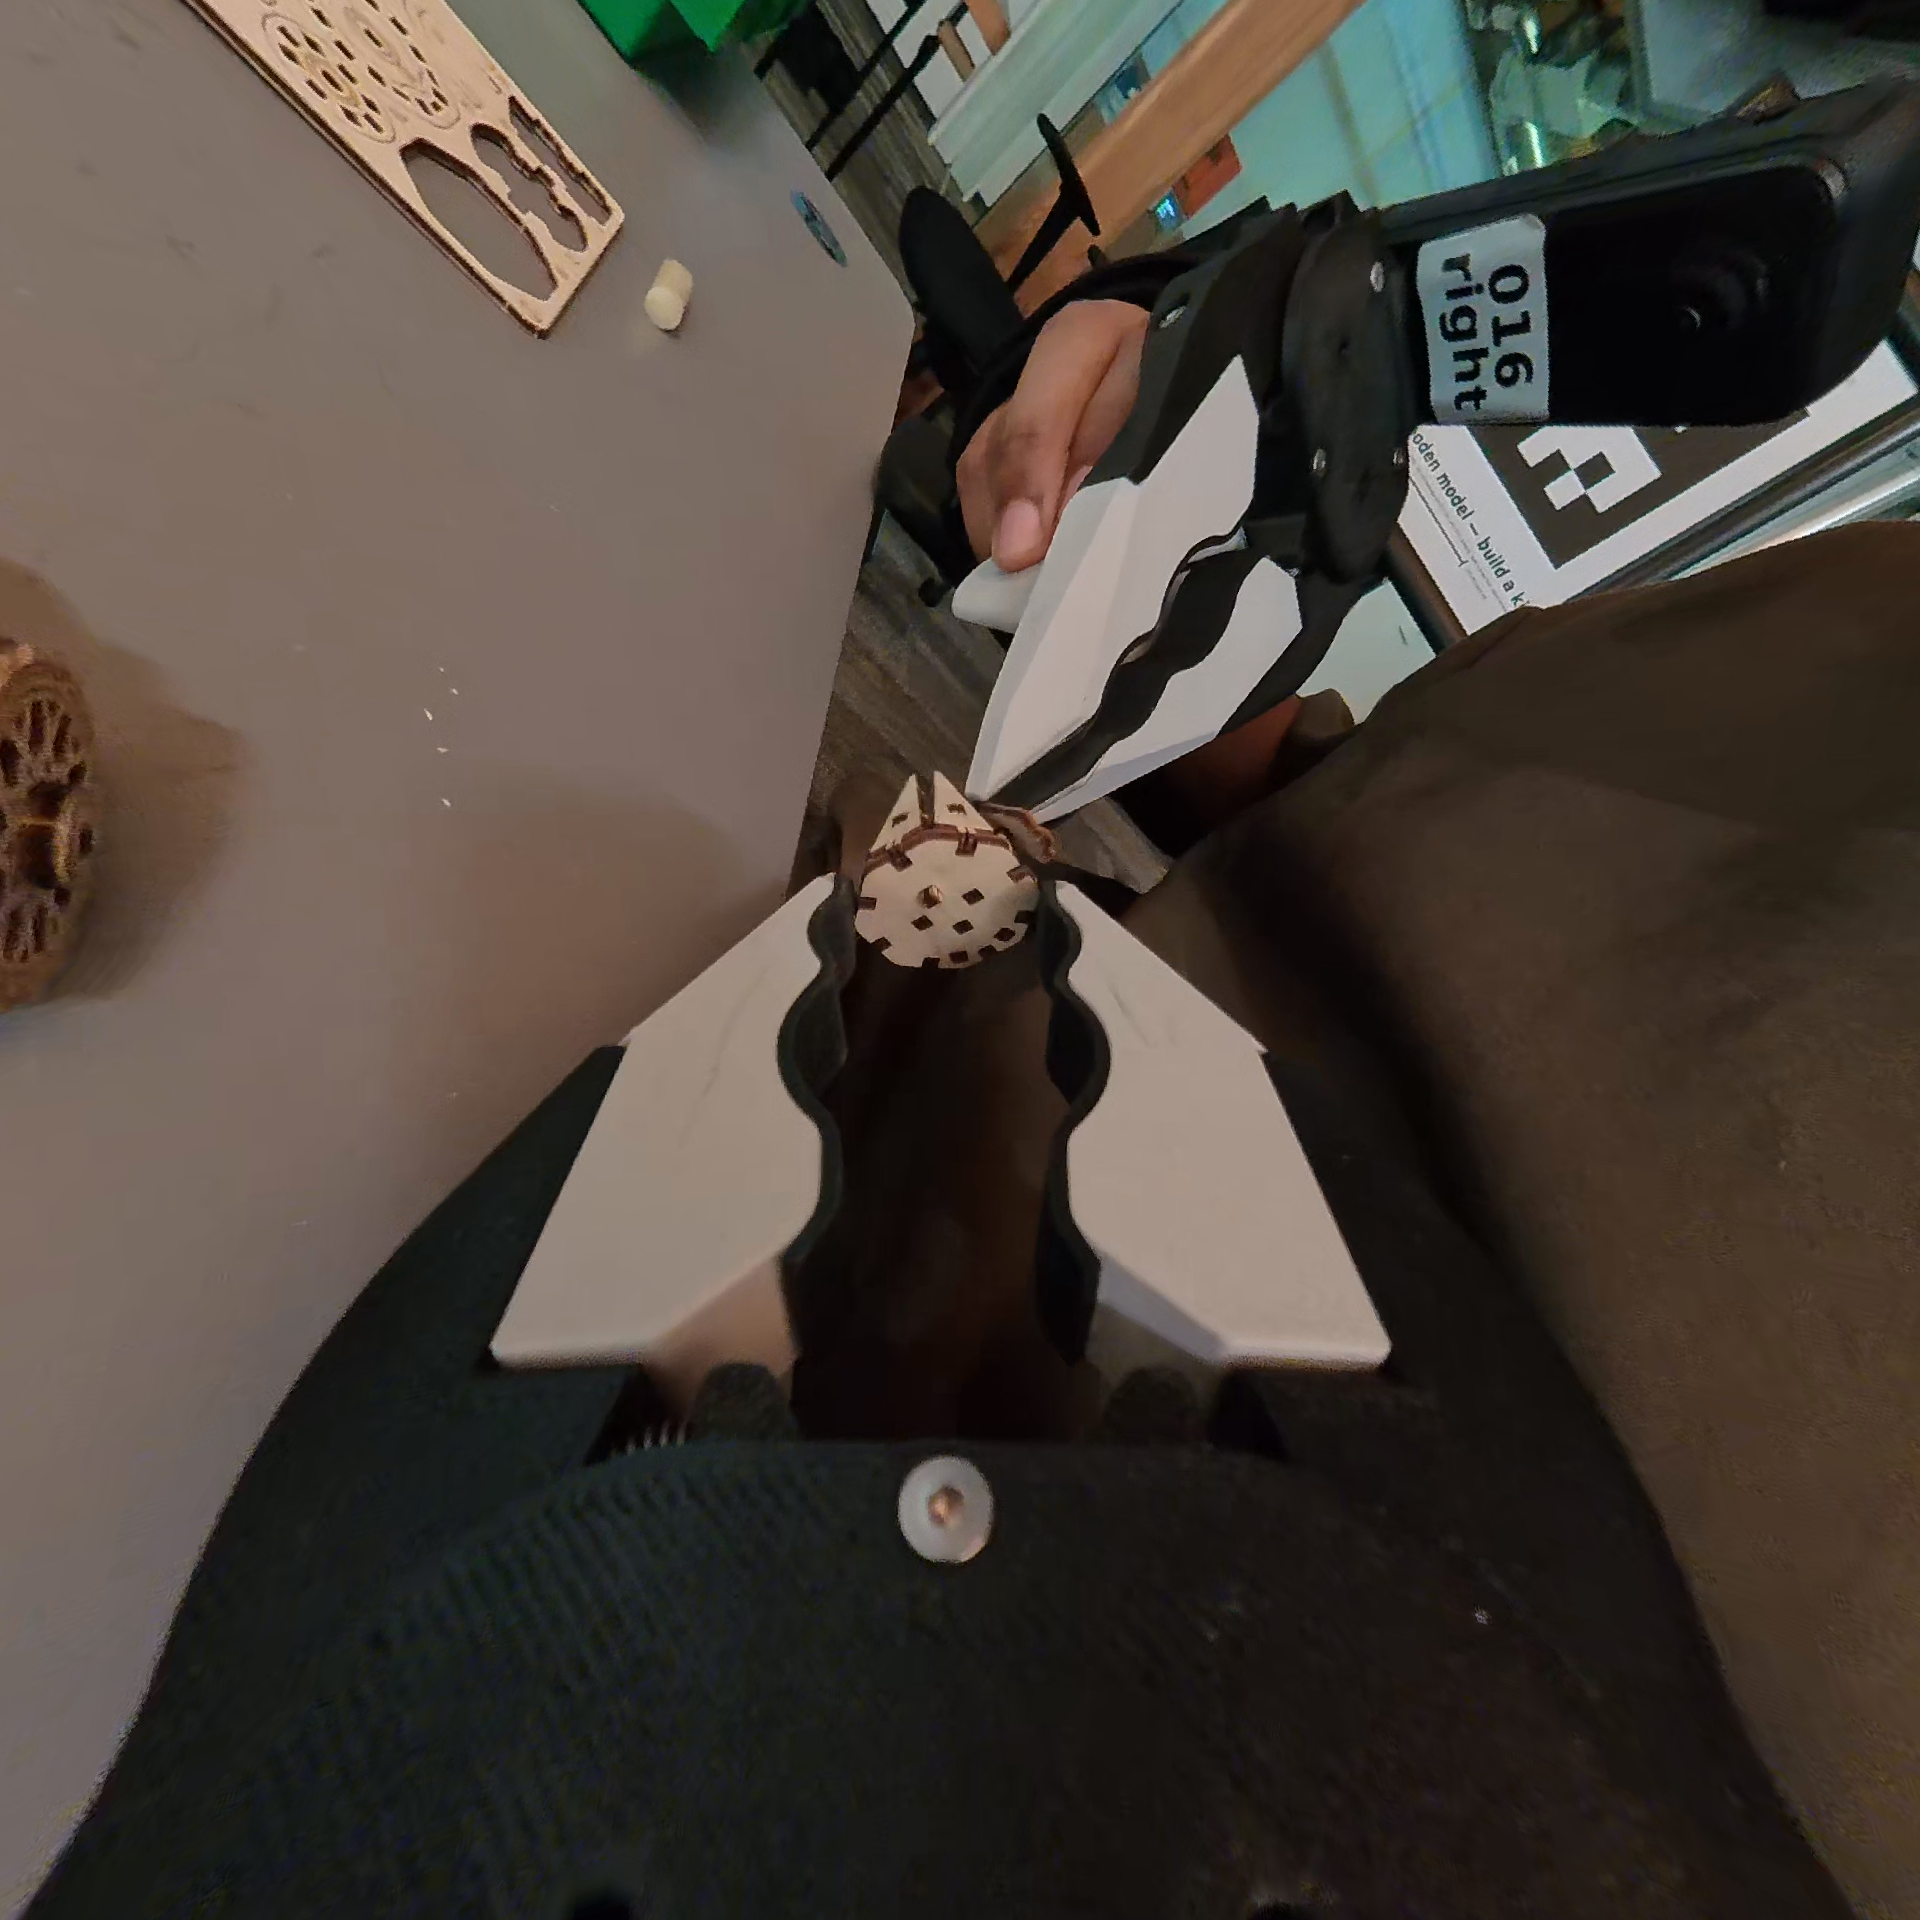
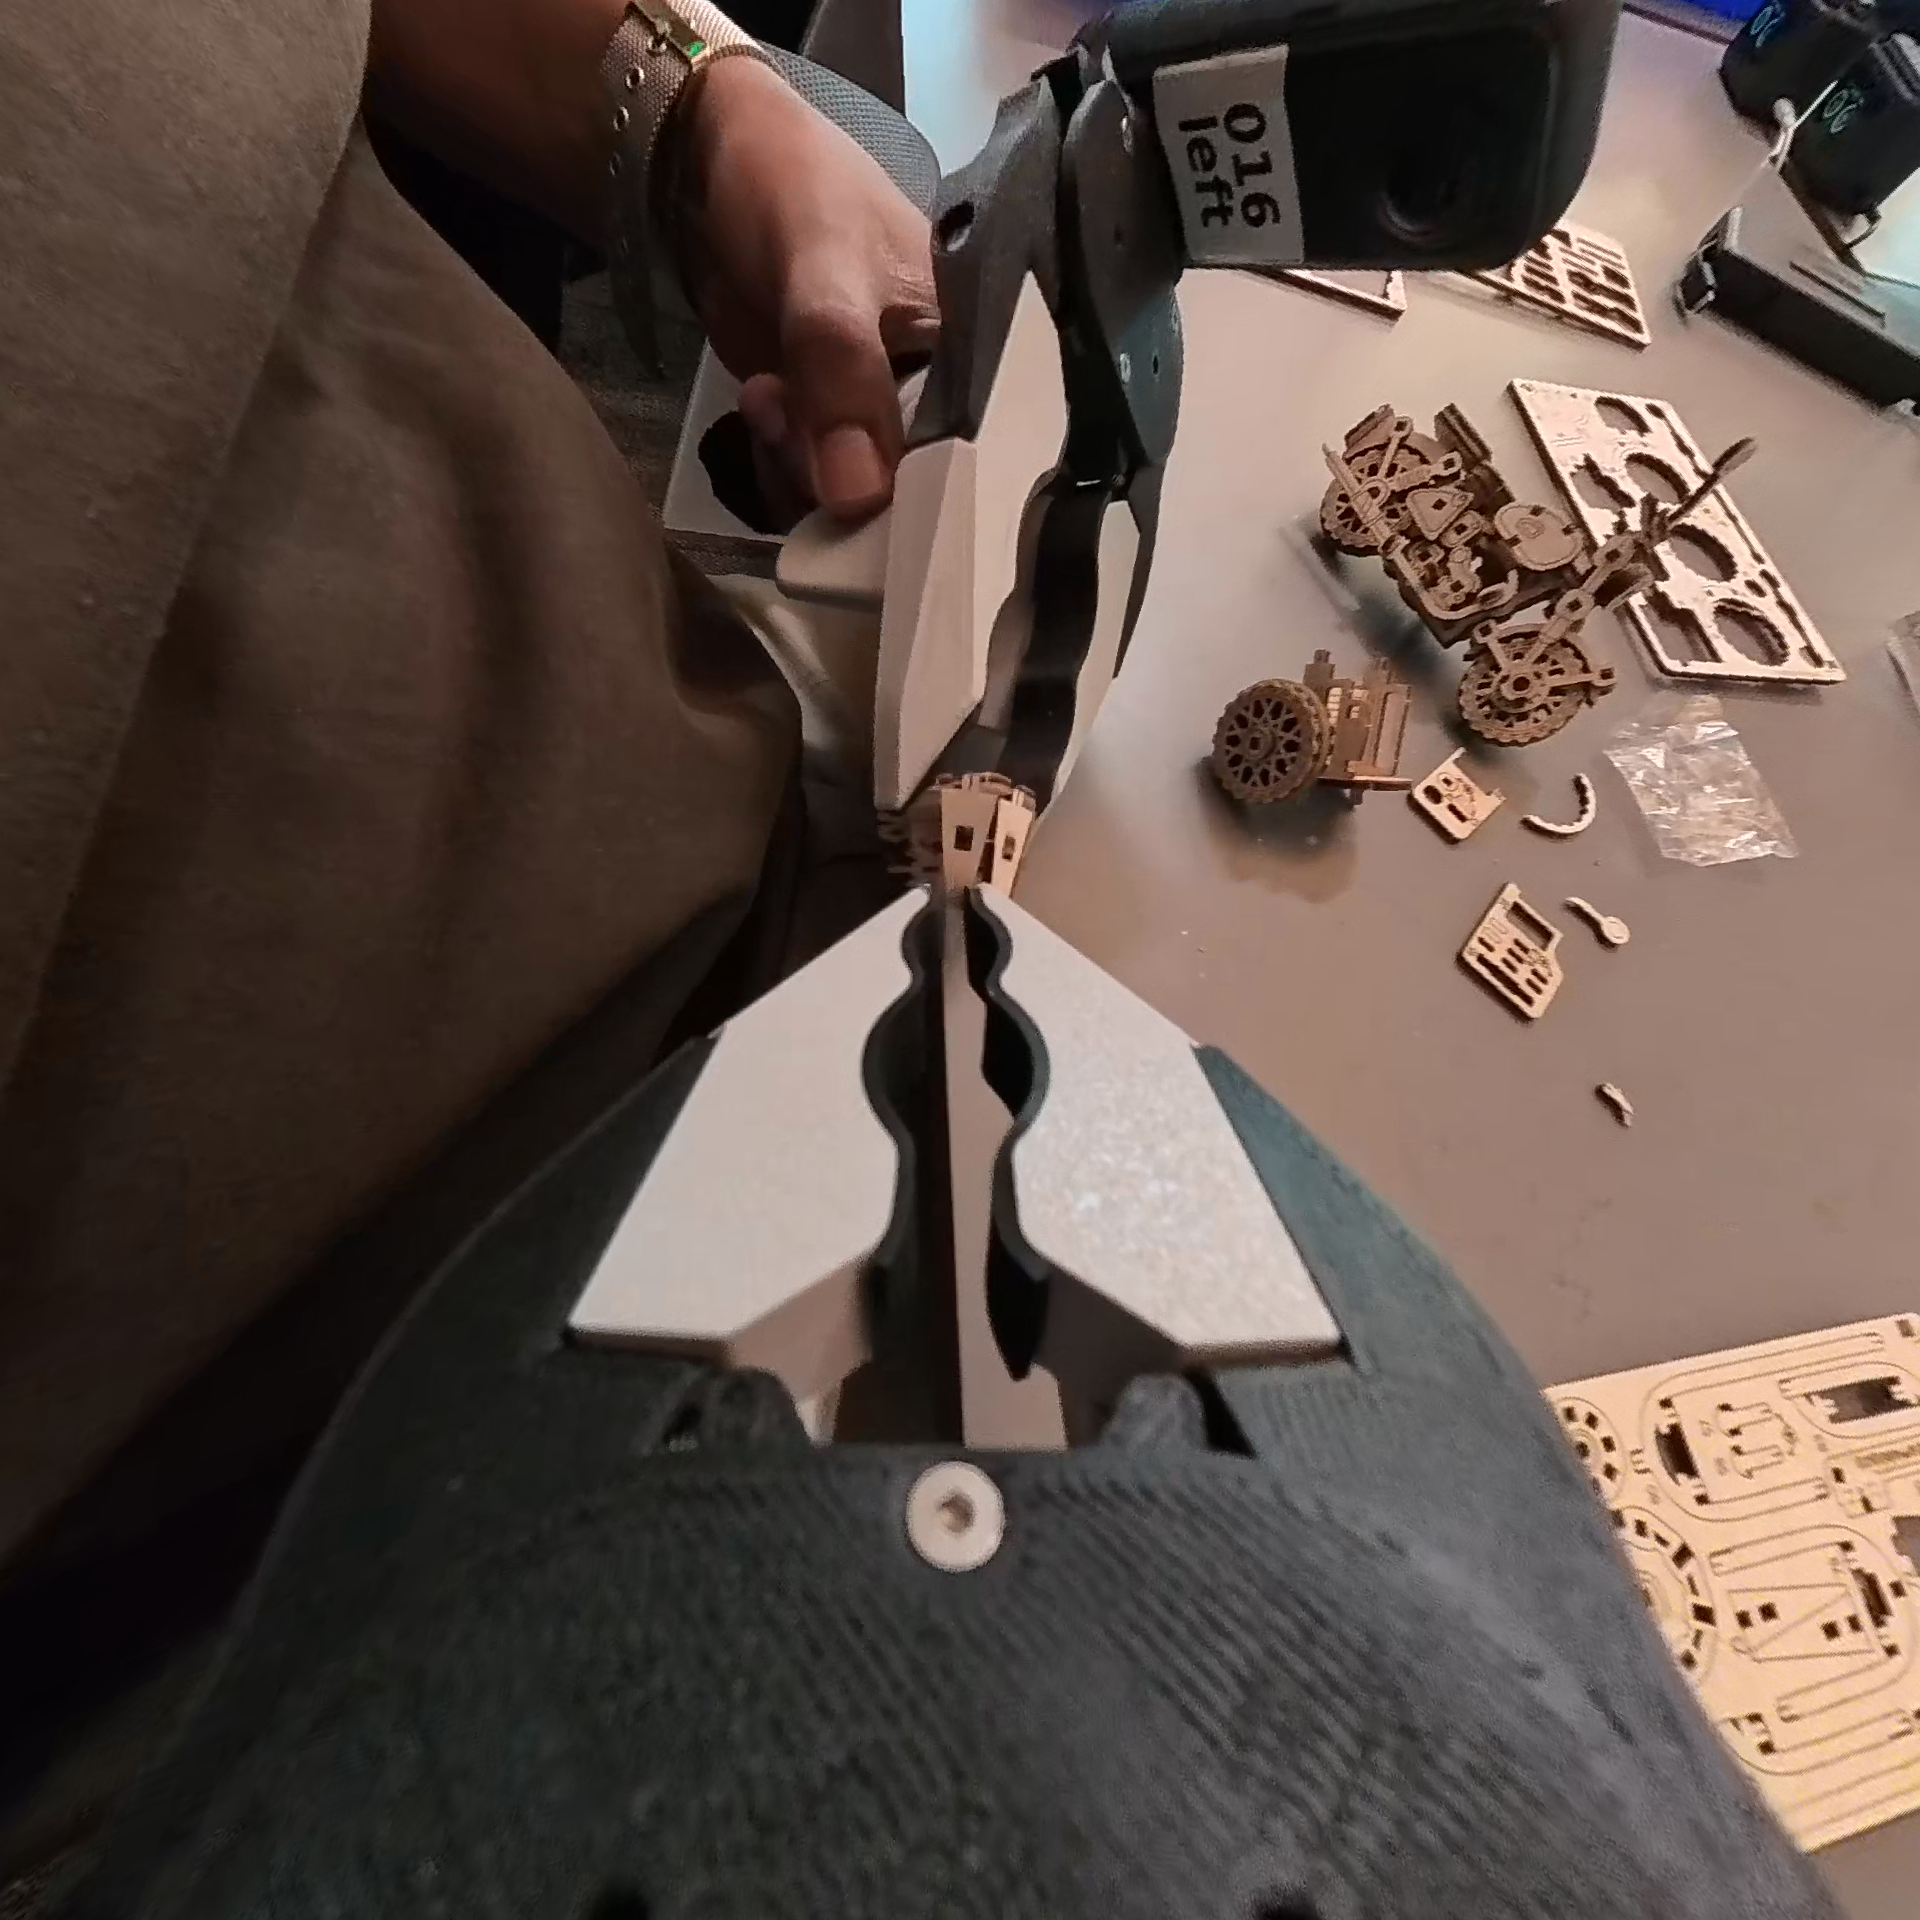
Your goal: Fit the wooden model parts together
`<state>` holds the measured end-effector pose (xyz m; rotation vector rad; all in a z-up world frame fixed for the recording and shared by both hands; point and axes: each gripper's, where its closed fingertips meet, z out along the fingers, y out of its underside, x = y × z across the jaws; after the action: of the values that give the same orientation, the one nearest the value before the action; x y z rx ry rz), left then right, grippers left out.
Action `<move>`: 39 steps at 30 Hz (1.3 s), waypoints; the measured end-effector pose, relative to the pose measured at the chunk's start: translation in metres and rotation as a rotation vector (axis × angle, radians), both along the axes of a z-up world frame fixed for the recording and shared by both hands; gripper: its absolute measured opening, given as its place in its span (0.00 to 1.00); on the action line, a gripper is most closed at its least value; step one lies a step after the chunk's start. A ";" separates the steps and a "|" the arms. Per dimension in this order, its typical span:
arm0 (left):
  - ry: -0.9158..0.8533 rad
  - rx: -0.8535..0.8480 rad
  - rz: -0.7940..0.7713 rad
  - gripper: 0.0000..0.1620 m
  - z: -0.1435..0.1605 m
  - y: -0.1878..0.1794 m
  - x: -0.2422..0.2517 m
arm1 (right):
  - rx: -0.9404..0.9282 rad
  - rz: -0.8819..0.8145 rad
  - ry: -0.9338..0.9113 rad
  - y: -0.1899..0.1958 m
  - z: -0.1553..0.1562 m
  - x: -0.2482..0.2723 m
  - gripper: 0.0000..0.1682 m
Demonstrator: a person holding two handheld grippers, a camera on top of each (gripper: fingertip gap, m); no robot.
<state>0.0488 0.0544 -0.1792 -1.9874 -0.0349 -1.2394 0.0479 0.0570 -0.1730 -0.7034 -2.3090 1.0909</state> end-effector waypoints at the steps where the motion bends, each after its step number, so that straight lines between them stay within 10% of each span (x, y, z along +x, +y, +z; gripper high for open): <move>1: 0.002 -0.004 0.004 0.20 -0.001 0.000 -0.001 | 0.003 -0.005 0.002 0.001 -0.001 -0.001 0.01; 39: 0.016 0.080 0.246 0.20 0.014 0.016 -0.049 | -0.066 0.090 -0.231 -0.017 -0.033 0.020 0.07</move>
<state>0.0000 0.0699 -0.1655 -1.8613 -0.2123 -1.0500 0.0681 0.0395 -0.2063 -0.7944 -2.5295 1.1856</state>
